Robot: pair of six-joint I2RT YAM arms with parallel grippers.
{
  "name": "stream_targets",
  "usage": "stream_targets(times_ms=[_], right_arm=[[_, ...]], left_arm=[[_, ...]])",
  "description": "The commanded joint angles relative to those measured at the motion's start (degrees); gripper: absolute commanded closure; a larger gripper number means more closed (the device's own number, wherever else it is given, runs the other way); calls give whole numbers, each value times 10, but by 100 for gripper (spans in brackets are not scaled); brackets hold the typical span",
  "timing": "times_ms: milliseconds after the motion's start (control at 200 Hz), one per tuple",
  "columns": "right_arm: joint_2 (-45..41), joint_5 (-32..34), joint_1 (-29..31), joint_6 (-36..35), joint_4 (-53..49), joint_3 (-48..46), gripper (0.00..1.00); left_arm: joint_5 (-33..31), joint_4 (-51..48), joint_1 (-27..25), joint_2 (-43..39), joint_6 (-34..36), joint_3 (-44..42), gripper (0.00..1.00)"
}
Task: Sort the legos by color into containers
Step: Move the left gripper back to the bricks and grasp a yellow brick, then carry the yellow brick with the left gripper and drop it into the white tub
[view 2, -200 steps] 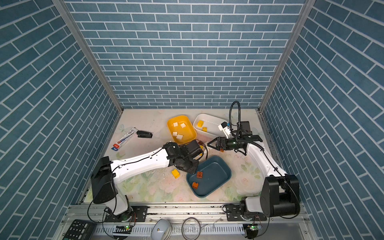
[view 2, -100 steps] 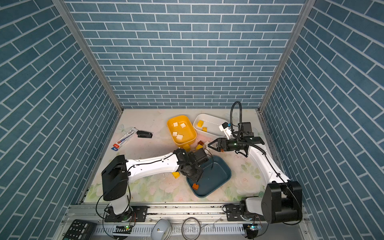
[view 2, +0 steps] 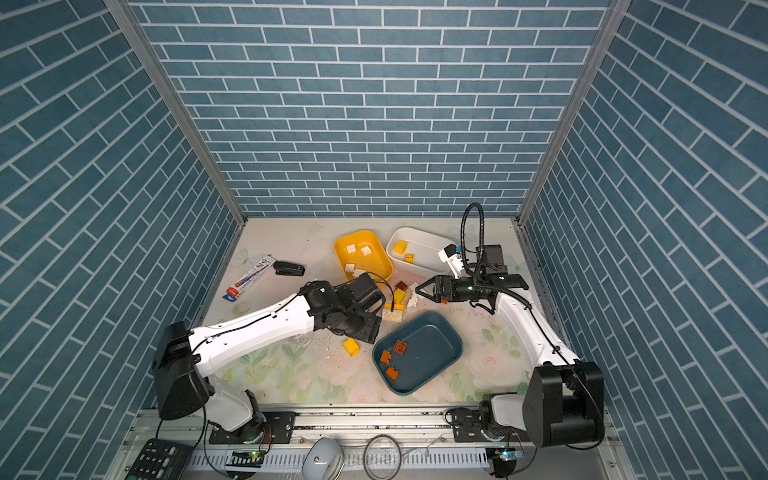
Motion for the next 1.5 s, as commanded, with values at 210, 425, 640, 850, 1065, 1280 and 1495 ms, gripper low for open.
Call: stream_targets(times_ms=[210,425,640,850,1065,1280,1495], right_arm=[[15,-17,23,16,28,-4,2],[21,-18,35,12,29,-8,2],[22,-17,44,20,42,-19,2],[22,-17,44,14,37,-25,2],[20,-19,44,8,32,-30,2],[22,-13,40,-2,21,-19,1],[31,-12,26,6,38,1,2]], left_arm=[[-14,38,50,5,-281,-74,25],[3,104,60,18,-376,-152,26],[8,152,58,76,-376,-145,28],[16,144,59,101,-373,-137,45],[24,134,62,111,-362,-129,66],[2,80,66,86,-286,-91,75],[-33,0,88,83,-100,28,76]])
